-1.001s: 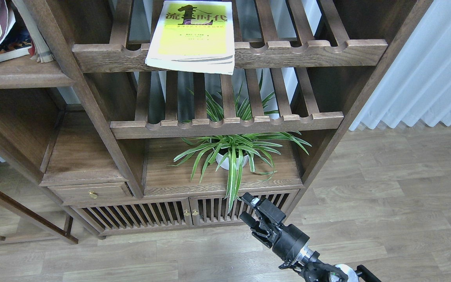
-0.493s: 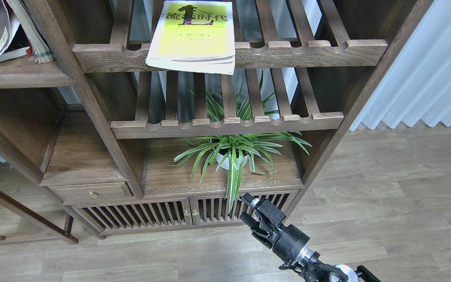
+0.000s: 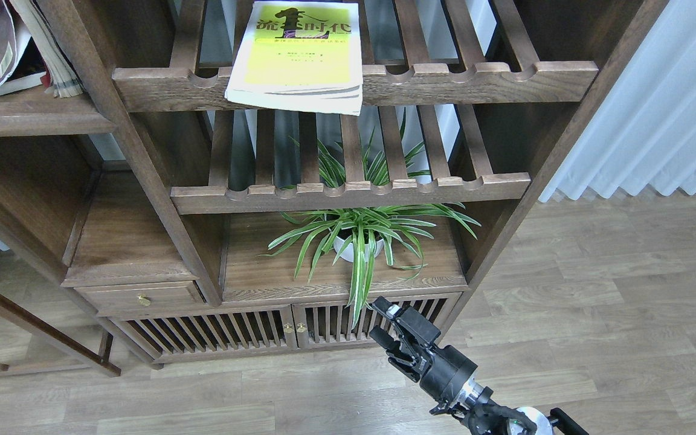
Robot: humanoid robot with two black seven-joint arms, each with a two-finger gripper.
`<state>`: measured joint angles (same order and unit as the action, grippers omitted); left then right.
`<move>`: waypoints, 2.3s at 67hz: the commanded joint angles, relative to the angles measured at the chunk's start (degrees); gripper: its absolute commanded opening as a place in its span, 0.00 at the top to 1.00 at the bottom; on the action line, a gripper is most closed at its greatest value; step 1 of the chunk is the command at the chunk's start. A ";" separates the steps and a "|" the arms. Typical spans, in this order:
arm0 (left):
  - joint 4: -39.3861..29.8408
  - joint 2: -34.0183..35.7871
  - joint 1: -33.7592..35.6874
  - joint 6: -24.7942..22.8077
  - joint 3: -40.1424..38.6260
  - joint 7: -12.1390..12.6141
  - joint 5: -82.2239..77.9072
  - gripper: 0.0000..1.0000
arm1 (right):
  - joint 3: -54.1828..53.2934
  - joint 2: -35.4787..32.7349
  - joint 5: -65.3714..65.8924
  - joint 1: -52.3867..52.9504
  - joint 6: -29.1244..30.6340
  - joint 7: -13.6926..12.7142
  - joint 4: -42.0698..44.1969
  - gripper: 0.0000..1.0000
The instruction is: Organize books on shelf
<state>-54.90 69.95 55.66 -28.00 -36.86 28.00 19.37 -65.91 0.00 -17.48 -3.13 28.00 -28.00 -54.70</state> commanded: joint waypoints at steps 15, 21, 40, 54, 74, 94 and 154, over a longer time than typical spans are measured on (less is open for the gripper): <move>-1.79 2.03 -8.82 0.00 4.34 0.00 0.76 0.01 | -0.10 0.00 0.08 0.49 0.00 0.00 -0.06 0.00; -2.93 1.94 -12.41 0.00 4.61 0.00 0.85 0.01 | -0.10 0.00 0.08 0.75 0.00 0.00 -0.06 0.00; -9.52 -1.48 -24.02 0.00 4.78 -4.44 1.02 0.01 | -0.36 0.00 -0.01 0.84 0.00 0.00 -0.67 0.01; -10.23 -15.80 -32.81 0.00 4.26 -8.66 1.20 0.01 | -0.19 0.00 0.43 0.93 0.00 0.00 -2.08 0.01; -9.70 -40.14 -42.12 0.00 3.38 -16.75 1.64 0.01 | -0.19 0.00 0.61 3.21 0.00 0.00 -10.77 0.01; -7.50 -49.91 -48.28 0.00 3.46 -17.45 1.29 0.01 | -0.63 0.00 1.57 8.13 -4.98 0.00 -19.66 0.01; -6.36 -49.65 -51.80 0.00 4.52 -17.28 0.06 0.01 | -0.72 0.00 6.76 31.87 -24.31 3.12 -22.38 0.01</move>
<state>-61.32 20.20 4.03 -28.01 -32.36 10.72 19.42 -66.61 0.00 -12.00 27.92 4.80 -24.90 -77.14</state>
